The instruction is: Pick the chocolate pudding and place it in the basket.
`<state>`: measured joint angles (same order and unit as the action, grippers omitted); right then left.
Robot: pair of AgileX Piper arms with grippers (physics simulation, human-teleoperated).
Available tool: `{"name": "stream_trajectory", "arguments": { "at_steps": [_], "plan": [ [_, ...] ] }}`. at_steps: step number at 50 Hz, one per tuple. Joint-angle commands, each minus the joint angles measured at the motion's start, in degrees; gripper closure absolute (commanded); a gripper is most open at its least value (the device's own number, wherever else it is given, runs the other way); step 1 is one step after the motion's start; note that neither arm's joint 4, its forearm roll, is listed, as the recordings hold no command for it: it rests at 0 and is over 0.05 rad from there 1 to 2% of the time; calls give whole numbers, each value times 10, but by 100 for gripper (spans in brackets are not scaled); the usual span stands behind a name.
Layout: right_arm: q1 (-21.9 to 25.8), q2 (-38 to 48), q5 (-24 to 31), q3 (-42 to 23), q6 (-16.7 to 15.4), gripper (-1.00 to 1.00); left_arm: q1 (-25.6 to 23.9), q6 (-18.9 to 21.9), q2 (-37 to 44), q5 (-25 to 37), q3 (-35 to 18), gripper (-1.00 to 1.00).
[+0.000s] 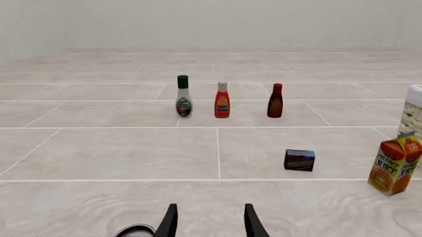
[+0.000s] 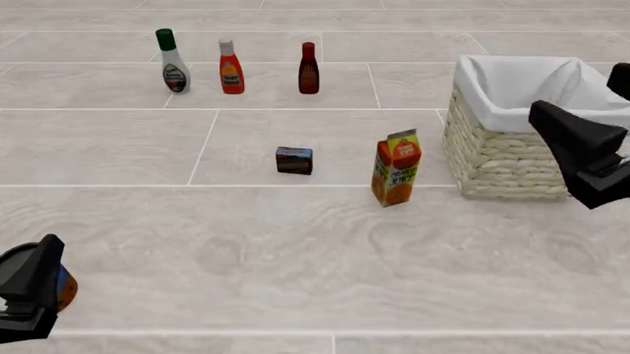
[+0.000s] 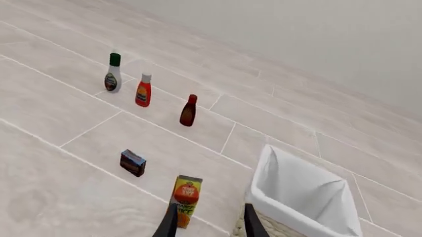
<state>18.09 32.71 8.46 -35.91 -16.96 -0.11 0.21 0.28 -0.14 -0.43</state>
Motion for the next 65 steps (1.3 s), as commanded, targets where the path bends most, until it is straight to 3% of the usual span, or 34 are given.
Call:
{"name": "stream_trajectory", "arguments": {
  "at_steps": [1,15,20,21,34,39,43,65],
  "plan": [
    [52,106,67,-122,-40,-100,1,1,-1,-1,1,-100],
    [73,228,165,-267,-113,-100,1,-1,-1,2,1,-100],
    [96,263,205,-324,-104,-100,1,-3,1,2,2,-100],
    [95,278,215,-336,-119,-100,1,2,-2,-2,2,-100],
    [127,371,289,-457,-139,-100,1,2,-2,-1,1,-100],
    [124,413,319,-514,-167,-100,1,-2,0,3,1,-100],
    [130,441,347,-559,-170,-100,1,0,-1,2,0,-100],
    [132,570,391,-658,-206,-100,1,2,-2,-1,1,-100]
  ]
}}
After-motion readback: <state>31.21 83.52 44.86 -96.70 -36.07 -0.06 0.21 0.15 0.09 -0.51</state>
